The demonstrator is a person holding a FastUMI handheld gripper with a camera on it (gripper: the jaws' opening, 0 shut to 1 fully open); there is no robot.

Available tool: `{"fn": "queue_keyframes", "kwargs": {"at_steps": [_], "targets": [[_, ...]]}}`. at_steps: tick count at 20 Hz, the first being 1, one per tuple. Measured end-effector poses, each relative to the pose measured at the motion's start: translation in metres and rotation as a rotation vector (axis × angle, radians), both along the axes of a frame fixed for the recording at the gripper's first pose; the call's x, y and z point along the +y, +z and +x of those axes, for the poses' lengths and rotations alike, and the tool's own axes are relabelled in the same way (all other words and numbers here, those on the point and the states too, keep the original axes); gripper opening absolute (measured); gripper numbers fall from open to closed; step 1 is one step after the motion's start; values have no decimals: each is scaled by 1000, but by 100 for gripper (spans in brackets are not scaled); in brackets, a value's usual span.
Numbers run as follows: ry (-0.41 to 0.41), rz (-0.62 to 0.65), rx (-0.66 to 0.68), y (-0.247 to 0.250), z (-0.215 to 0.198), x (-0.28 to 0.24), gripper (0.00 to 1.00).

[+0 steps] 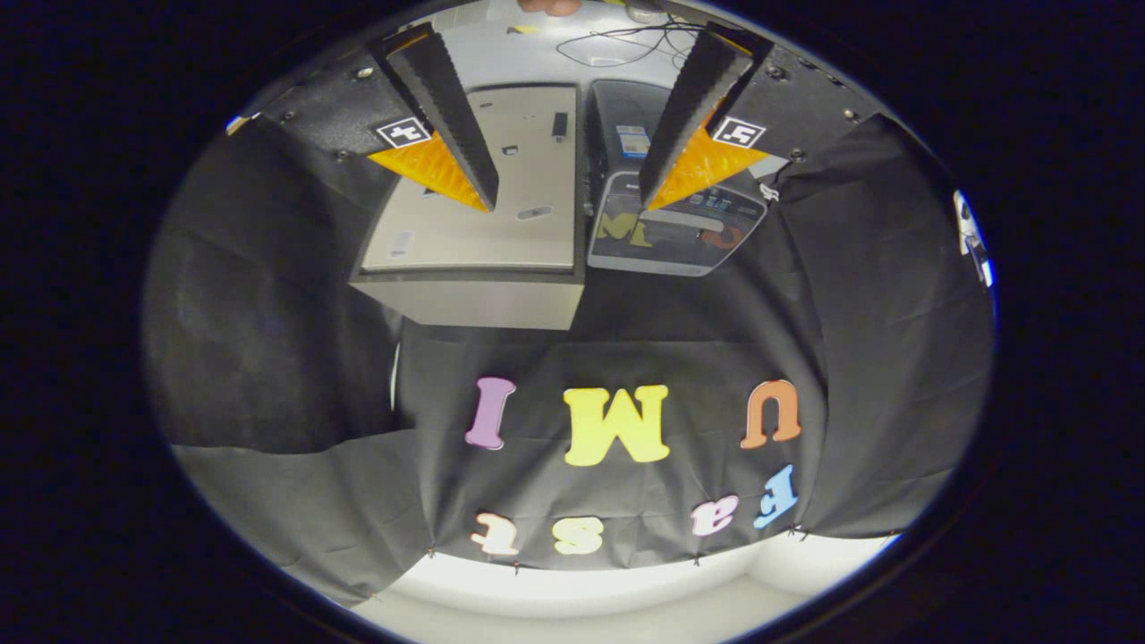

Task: Put the clothes into the washing machine and then close the washing machine lid.

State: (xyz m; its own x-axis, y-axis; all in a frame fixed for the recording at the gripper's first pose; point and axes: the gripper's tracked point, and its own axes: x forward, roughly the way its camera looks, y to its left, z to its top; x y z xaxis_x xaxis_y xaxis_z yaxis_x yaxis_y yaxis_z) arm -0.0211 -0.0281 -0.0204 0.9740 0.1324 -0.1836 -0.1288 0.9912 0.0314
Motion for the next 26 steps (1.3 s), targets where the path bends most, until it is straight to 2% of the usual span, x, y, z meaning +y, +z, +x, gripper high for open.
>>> {"fn": "queue_keyframes", "kwargs": {"at_steps": [5, 9, 18, 26], "targets": [[37, -10, -20, -14, -37, -20, 99], [41, 11, -36, -20, -52, -24, 99], [0, 35, -56, -23, -52, -50, 99], [25, 15, -69, -20, -45, -51, 99]]}}
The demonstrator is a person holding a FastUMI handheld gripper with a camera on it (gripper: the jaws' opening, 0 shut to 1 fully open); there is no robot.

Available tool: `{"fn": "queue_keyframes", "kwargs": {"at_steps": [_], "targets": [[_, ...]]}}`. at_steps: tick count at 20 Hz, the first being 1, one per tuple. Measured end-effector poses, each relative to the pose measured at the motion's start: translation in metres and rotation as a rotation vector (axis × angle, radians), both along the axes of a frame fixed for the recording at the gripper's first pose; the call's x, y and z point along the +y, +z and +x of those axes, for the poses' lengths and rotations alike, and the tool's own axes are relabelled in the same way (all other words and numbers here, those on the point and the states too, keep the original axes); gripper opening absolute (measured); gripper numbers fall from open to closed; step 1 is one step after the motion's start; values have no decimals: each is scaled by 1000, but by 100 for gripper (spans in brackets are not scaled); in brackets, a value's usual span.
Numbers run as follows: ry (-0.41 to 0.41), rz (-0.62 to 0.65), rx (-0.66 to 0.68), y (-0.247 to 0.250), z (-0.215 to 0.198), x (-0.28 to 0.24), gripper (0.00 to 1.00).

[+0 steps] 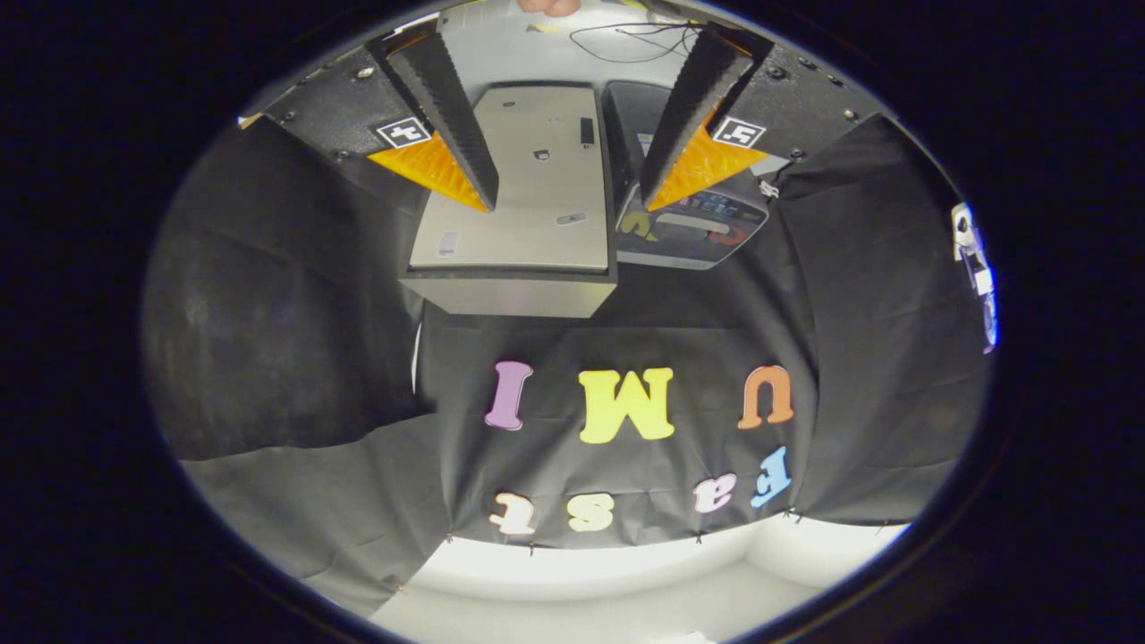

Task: Put the clothes into the washing machine and then close the washing machine lid.

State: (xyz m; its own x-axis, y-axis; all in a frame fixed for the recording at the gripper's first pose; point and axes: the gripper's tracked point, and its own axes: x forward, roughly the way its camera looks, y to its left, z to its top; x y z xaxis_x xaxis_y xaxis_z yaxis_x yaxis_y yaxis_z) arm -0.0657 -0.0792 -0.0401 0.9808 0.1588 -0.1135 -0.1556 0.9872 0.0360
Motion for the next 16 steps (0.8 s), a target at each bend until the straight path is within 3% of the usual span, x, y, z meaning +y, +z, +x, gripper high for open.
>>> {"fn": "queue_keyframes", "kwargs": {"at_steps": [16], "targets": [[119, -31, -18, 12, 18, 16, 99]]}}
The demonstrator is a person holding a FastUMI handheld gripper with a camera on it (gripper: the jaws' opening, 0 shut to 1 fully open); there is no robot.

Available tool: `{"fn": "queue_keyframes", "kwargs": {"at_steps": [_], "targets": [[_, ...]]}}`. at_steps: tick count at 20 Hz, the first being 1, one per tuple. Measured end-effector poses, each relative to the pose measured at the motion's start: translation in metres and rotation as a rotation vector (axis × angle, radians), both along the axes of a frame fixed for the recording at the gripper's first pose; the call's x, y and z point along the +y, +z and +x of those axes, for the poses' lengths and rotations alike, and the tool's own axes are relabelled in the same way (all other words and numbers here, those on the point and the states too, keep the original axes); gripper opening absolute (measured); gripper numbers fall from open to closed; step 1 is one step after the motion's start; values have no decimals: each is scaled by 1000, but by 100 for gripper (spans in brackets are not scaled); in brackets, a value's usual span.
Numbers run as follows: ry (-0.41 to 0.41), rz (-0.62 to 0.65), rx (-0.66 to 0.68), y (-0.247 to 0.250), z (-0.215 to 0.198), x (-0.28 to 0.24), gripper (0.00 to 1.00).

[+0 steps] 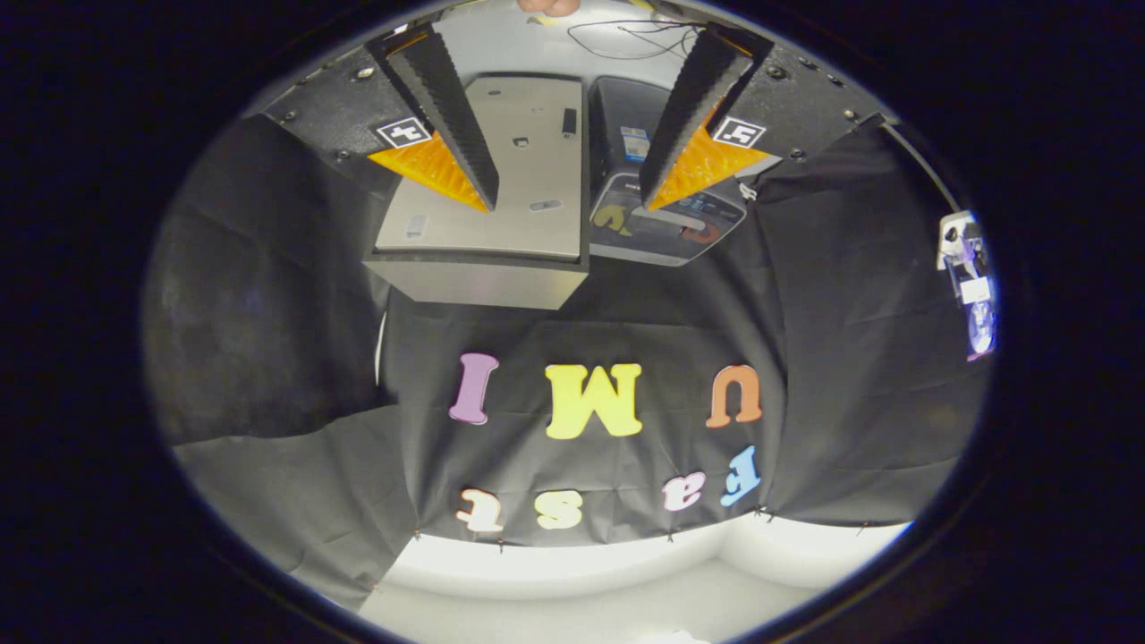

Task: Put the clothes into the washing machine and then close the washing machine lid.

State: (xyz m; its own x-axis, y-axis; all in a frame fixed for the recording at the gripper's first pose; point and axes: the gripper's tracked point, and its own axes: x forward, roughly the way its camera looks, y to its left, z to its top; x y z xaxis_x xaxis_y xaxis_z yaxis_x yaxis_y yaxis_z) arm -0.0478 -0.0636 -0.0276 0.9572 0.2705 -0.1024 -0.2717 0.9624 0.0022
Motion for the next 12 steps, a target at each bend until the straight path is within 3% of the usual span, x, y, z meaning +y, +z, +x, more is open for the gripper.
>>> {"fn": "queue_keyframes", "kwargs": {"at_steps": [12], "targets": [[32, 21, 10, 1, 2, 2, 99]]}}
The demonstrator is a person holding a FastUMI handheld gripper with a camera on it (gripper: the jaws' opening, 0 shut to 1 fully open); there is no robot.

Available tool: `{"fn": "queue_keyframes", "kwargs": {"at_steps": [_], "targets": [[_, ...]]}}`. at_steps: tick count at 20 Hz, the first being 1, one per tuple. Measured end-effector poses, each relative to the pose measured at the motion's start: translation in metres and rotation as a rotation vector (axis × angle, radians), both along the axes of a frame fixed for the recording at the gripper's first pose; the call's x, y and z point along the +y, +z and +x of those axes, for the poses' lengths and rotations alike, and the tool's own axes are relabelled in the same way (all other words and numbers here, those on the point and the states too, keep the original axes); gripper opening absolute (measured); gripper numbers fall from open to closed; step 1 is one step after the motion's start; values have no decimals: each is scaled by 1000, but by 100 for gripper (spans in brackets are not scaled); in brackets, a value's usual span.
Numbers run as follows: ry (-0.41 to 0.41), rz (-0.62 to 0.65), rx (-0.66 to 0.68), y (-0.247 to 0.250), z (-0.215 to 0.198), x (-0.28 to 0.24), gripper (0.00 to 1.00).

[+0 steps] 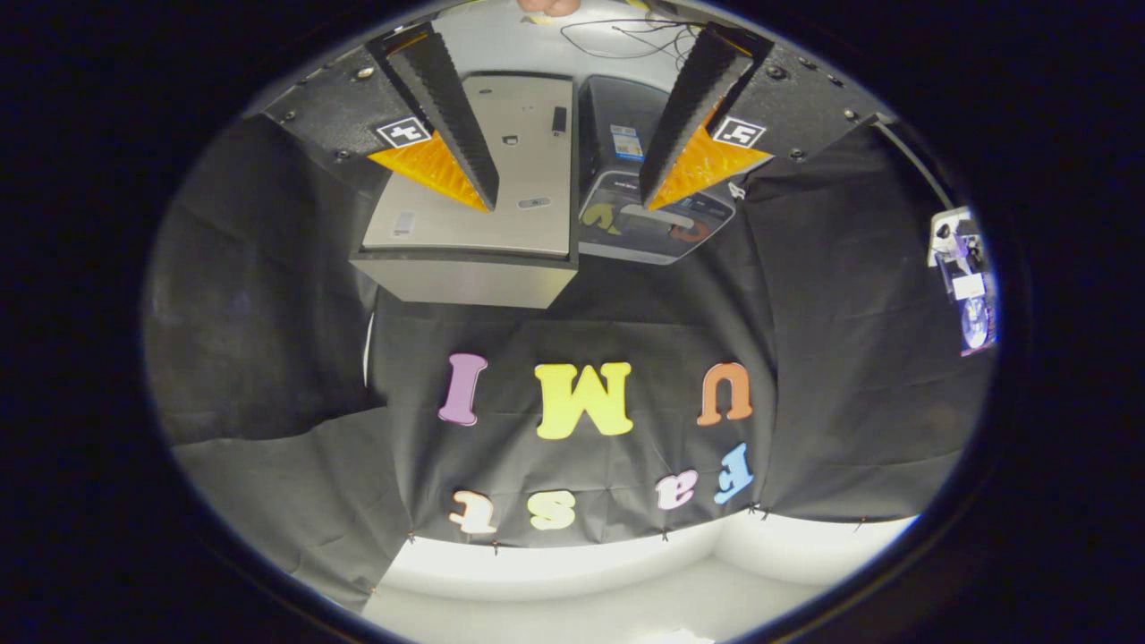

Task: Put the clothes into the washing machine and then close the washing machine lid.

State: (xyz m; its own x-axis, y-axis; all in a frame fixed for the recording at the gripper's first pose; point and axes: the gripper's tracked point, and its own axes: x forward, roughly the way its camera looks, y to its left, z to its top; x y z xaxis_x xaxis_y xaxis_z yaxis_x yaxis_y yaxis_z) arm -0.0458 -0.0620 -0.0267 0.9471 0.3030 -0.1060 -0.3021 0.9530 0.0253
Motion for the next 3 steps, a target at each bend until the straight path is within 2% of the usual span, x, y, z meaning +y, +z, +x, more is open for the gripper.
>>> {"fn": "queue_keyframes", "kwargs": {"at_steps": [3], "targets": [[-5, -8, 1, -1, 1, -2, 99]]}}
